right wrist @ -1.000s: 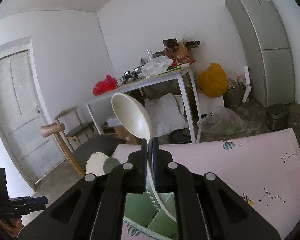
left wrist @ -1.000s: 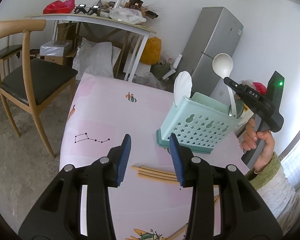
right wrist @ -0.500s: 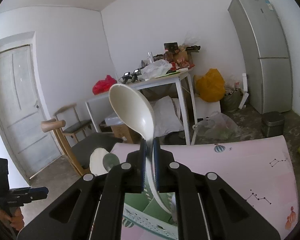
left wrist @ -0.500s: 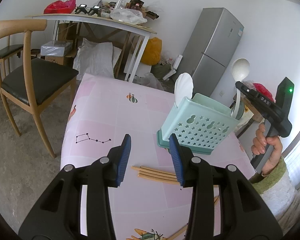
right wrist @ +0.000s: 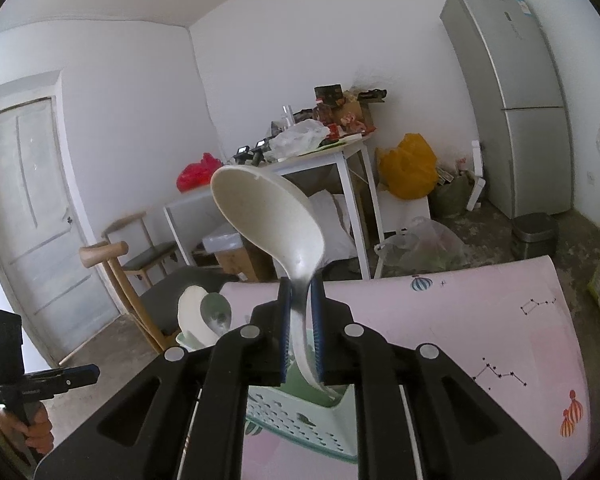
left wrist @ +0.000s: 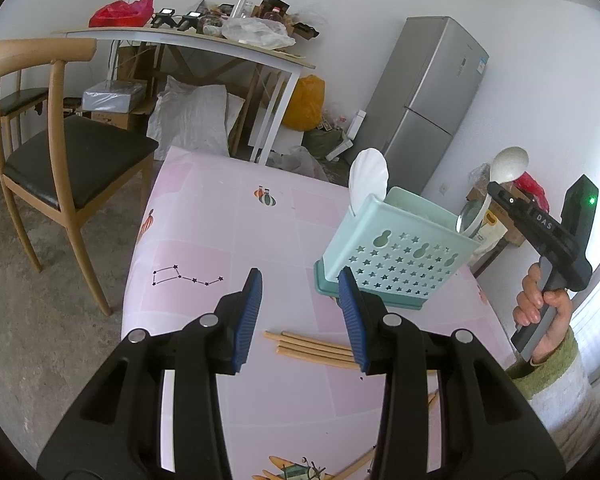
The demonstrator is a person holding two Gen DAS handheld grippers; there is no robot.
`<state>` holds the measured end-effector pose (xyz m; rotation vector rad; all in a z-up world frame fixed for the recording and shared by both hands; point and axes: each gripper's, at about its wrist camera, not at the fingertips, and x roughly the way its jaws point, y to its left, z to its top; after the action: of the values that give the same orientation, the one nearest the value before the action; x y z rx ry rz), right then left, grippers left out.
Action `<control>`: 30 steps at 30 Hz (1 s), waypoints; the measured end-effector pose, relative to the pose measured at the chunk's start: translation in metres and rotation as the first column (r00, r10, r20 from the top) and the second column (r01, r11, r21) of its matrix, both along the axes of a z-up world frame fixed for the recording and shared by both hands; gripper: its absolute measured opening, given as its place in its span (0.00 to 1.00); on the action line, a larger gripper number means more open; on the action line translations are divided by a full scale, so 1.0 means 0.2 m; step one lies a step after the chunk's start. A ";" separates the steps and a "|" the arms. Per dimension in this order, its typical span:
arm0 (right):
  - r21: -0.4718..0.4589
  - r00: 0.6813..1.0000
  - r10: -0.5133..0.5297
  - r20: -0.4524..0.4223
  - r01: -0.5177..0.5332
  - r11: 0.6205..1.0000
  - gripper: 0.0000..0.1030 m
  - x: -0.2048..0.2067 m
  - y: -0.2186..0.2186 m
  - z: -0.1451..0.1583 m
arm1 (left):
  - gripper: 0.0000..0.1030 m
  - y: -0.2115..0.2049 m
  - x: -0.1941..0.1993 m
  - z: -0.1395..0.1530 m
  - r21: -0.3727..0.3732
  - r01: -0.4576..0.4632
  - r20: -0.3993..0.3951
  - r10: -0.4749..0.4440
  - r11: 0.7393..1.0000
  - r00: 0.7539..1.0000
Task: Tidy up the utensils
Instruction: 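Lower the white ladle into the holder and open the right tool, then move both tools down toward the loose wooden chopsticks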
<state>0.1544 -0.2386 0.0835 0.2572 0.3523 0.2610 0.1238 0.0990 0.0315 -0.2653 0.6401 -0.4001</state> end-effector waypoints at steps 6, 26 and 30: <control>0.027 0.999 0.001 -0.047 0.001 1.000 0.25 -0.01 -0.03 -0.03 | 0.36 0.00 0.00 0.00 0.002 0.000 0.000 0.000 1.000 1.000; 0.097 0.998 0.020 -0.052 -0.014 0.995 0.61 -0.33 -0.07 0.00 | 0.41 0.01 -0.06 0.01 0.014 -0.008 -0.011 0.008 1.000 1.000; 0.101 0.996 0.031 -0.088 -0.022 0.995 0.62 -0.43 -0.04 -0.06 | 0.44 0.01 -0.08 -0.02 0.021 -0.003 -0.038 0.004 1.000 0.999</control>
<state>0.0689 -0.2457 0.0710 0.3641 0.4316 0.2941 0.1084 0.1018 0.0280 -0.2547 0.6808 -0.3852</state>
